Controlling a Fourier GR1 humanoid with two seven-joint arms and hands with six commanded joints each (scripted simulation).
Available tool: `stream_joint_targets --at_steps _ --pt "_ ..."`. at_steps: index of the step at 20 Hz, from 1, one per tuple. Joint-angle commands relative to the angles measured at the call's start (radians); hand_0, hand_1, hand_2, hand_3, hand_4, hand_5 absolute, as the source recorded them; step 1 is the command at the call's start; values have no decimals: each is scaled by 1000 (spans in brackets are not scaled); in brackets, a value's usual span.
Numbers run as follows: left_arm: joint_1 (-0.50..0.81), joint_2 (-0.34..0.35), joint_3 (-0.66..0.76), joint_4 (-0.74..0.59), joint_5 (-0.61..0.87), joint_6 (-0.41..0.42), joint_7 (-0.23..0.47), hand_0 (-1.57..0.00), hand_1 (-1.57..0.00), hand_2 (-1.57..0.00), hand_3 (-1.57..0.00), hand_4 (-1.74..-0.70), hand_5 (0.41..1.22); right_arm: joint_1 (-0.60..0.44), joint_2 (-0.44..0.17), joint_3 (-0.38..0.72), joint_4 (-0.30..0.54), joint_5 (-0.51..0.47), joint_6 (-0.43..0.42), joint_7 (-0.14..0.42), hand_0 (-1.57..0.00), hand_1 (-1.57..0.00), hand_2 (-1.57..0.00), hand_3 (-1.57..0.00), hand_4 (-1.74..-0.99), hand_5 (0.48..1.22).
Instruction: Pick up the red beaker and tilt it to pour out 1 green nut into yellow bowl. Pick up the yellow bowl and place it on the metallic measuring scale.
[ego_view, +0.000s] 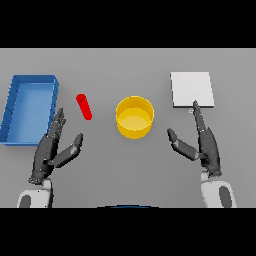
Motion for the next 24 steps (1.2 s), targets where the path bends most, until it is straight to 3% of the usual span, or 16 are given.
stream_joint_targets --at_steps 1,4,8,16,21,24 --pt "-8 8 -3 -12 -9 1 38 1 1 1 1 -1138 660 8 6 12 -3 17 -5 4 1 1 1 1 -1071 581" --pt "-2 17 -10 -30 -10 -9 95 1 1 1 1 -1139 652 12 3 12 -23 -5 17 23 1 1 1 1 -1118 600" --pt "-86 12 3 68 -20 -7 142 1 1 1 1 -1137 647 -2 13 12 -22 -41 42 22 1 1 1 1 -1180 627" --pt "-311 24 83 374 -3 -15 65 1 1 1 1 -1178 637 9 2 -4 -26 -82 72 2 1 1 1 1 -1229 626" --pt "-427 18 97 512 -20 -9 13 1 1 1 1 -1200 651 0 0 -3 -24 -78 72 21 1 1 1 1 -1222 627" --pt "-480 18 101 561 -43 13 29 1 1 1 1 -1197 661 7 1 -3 -28 -77 70 10 1 1 1 1 -1226 631"
